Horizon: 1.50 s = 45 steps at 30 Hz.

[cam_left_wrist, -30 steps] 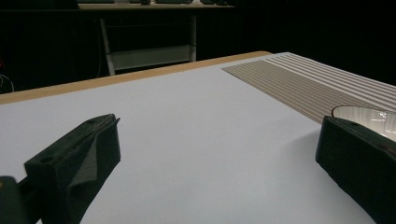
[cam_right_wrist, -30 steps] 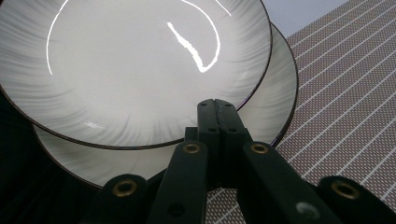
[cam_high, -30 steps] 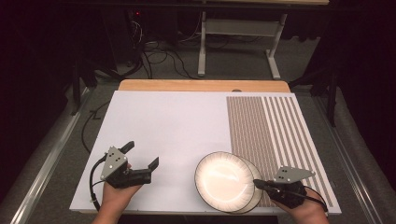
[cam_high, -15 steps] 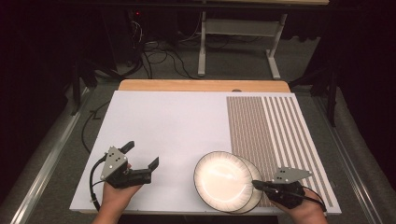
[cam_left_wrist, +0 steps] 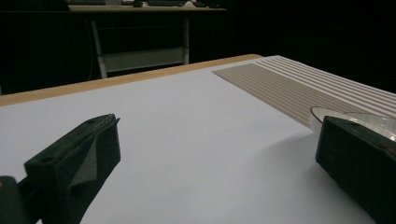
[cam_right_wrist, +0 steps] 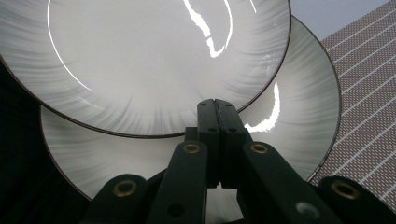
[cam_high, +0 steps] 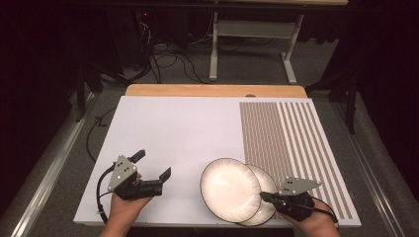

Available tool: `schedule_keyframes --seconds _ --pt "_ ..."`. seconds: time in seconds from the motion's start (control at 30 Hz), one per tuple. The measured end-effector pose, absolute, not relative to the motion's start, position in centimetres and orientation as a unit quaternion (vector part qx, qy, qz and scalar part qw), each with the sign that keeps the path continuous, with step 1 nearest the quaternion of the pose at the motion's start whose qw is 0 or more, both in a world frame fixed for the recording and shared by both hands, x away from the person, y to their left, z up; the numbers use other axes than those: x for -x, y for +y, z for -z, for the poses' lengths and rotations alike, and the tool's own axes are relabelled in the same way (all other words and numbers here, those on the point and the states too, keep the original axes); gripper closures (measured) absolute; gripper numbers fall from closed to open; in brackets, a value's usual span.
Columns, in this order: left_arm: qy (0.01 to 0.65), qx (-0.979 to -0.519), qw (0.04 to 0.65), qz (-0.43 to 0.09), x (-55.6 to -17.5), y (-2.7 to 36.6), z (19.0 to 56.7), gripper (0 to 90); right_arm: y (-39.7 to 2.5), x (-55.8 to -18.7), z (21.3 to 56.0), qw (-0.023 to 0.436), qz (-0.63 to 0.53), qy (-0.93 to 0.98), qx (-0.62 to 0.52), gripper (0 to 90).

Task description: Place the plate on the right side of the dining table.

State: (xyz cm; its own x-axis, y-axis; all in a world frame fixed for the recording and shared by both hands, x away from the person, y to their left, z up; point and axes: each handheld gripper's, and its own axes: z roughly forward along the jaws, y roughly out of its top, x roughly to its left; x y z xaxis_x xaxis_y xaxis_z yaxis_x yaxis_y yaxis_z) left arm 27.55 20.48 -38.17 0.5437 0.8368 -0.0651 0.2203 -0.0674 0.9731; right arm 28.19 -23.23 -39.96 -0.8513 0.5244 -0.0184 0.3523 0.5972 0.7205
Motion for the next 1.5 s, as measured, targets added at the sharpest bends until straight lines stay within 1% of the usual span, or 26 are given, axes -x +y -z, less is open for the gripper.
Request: schedule_keyframes --seconds 0.2,0.33,0.43,0.47,0.5,0.6,0.63,0.67,0.7,0.73,0.77,0.8,0.87,0.93,1.0,1.03,1.1,1.27,1.37,1.5 --pt "0.38 -0.689 0.57 -0.236 -27.4 18.3 37.8 0.5 -22.9 -28.3 40.0 0.116 -0.373 0.888 -0.244 90.0" --pt "0.372 -0.707 0.567 -0.203 -27.4 16.4 37.9 0.5 -22.9 -28.3 40.0 0.116 -0.374 0.887 -0.245 90.0" --pt "0.36 -0.731 0.557 -0.158 -27.4 14.3 38.3 0.6 -22.9 -28.3 40.0 0.117 -0.373 0.887 -0.246 90.0" --pt "0.36 -0.731 0.557 -0.158 -27.4 14.3 38.3 0.6 -22.9 -28.3 40.0 0.117 -0.374 0.887 -0.245 90.0" --pt "0.356 -0.739 0.554 -0.143 -27.5 13.7 38.5 0.6 -22.9 -28.3 40.0 0.117 -0.374 0.887 -0.245 90.0" --pt "0.352 -0.759 0.537 -0.11 -27.6 12.2 39.0 0.6 -22.9 -28.3 40.0 0.117 -0.373 0.887 -0.245 90.0" --pt "0.353 -0.77 0.524 -0.092 -27.7 11.3 39.4 0.7 -22.9 -28.3 40.0 0.117 -0.373 0.887 -0.245 90.0" --pt "0.353 -0.77 0.524 -0.092 -27.7 11.3 39.4 0.7 -22.9 -28.3 40.0 0.117 -0.373 0.887 -0.245 90.0" --pt "0.353 -0.779 0.513 -0.075 -27.8 10.6 39.8 0.7 -22.9 -28.3 40.0 0.118 -0.373 0.887 -0.246 90.0" --pt "0.353 -0.779 0.513 -0.075 -27.8 10.6 39.8 0.7 -22.9 -28.3 40.0 0.118 -0.373 0.887 -0.246 90.0" --pt "0.356 -0.784 0.505 -0.059 -27.8 10.1 40.1 1.0 -22.9 -28.3 40.1 0.12 -0.374 0.887 -0.244 90.0" --pt "0.356 -0.784 0.505 -0.059 -27.8 10.1 40.1 1.4 -22.9 -28.3 40.1 0.12 -0.374 0.887 -0.244 90.0" --pt "0.364 -0.788 0.496 -0.032 -27.9 9.4 40.5 2.0 -22.9 -28.3 40.1 0.119 -0.374 0.887 -0.245 90.0" --pt "0.366 -0.788 0.494 -0.022 -27.9 9.3 40.7 2.7 -22.9 -28.3 40.1 0.118 -0.374 0.887 -0.244 90.0" --pt "0.368 -0.789 0.493 -0.009 -27.9 9.1 40.8 4.7 -22.7 -28.2 40.1 0.115 -0.374 0.888 -0.243 90.0" --pt "0.367 -0.79 0.492 -0.003 -27.9 9.0 40.9 9.7 -22.6 -28.2 40.1 0.117 -0.374 0.889 -0.238 90.0" --pt "0.372 -0.789 0.489 0.005 -27.8 9.0 40.9 15.8 -22.5 -28.2 40.2 0.115 -0.374 0.889 -0.239 90.0" --pt "0.38 -0.79 0.481 0.016 -28.0 9.2 40.9 29.3 -22.4 -28.2 40.2 0.116 -0.374 0.888 -0.239 90.0" --pt "0.385 -0.79 0.477 0.028 -28.1 9.2 40.9 30.8 -22.4 -28.2 40.2 0.119 -0.374 0.889 -0.236 90.0" --pt "0.402 -0.782 0.474 0.04 -28.3 9.5 40.9 36.1 -22.4 -28.2 40.1 0.119 -0.374 0.888 -0.238 90.0"
